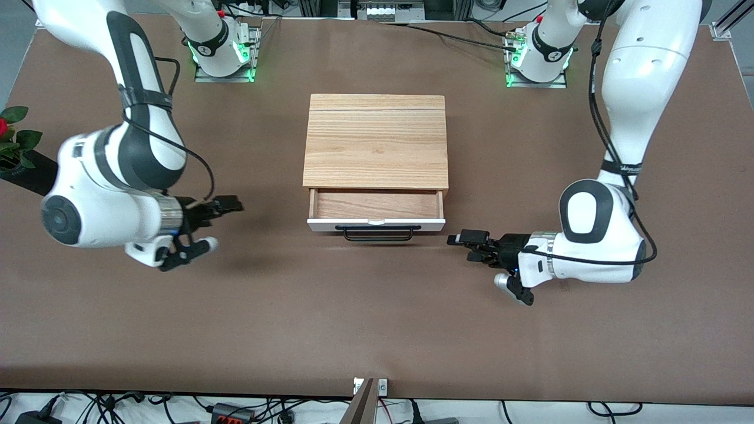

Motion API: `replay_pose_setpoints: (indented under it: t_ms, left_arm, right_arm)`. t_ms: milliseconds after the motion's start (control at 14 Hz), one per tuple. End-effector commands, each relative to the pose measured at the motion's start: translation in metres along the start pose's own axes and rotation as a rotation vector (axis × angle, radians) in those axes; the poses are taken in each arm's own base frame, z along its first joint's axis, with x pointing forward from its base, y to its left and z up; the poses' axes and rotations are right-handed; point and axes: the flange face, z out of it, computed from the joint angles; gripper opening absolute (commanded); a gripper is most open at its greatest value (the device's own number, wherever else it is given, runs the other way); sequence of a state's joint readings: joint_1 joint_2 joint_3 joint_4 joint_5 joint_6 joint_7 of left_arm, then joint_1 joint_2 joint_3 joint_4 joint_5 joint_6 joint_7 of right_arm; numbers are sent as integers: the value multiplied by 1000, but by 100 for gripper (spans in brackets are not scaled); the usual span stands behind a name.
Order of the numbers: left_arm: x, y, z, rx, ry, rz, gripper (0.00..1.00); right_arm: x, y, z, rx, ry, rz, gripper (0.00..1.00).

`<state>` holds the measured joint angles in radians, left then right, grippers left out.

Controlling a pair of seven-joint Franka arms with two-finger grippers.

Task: Pull top drawer with both arms simultaneously
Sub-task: 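Open both grippers and draw them back from the handle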

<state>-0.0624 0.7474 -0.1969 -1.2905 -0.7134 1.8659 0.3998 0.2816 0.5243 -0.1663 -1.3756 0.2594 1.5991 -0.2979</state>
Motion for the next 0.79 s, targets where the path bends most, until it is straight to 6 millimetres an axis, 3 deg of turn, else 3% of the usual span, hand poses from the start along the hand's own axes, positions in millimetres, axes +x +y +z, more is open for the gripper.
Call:
replay_pose_setpoints:
  t_ms: [0,214,429,500,643,714]
  left_arm:
    - [-16,22,-28,93,-83,-15,100]
    - [-31,51,-58,228,-150,-65,100]
    - [-44,67,-74,258,-192,-119,100]
    - [-47,70,-81,307,-196,-120,100]
    - [-52,73,-93,391,-211,-113,100]
    - [-56,67,-102,399,-224,-127,100]
  right_arm:
    - [-40,4,-53,-191,-34,6,100]
    - [-71,6,-98,-275,-50,15,100]
    - [-101,17,-177,-331,25,77,100]
    - [-109,25,-194,-346,55,102,100]
    - [-110,32,-211,-374,121,124,100]
    - [-110,37,-210,-373,121,125,100]
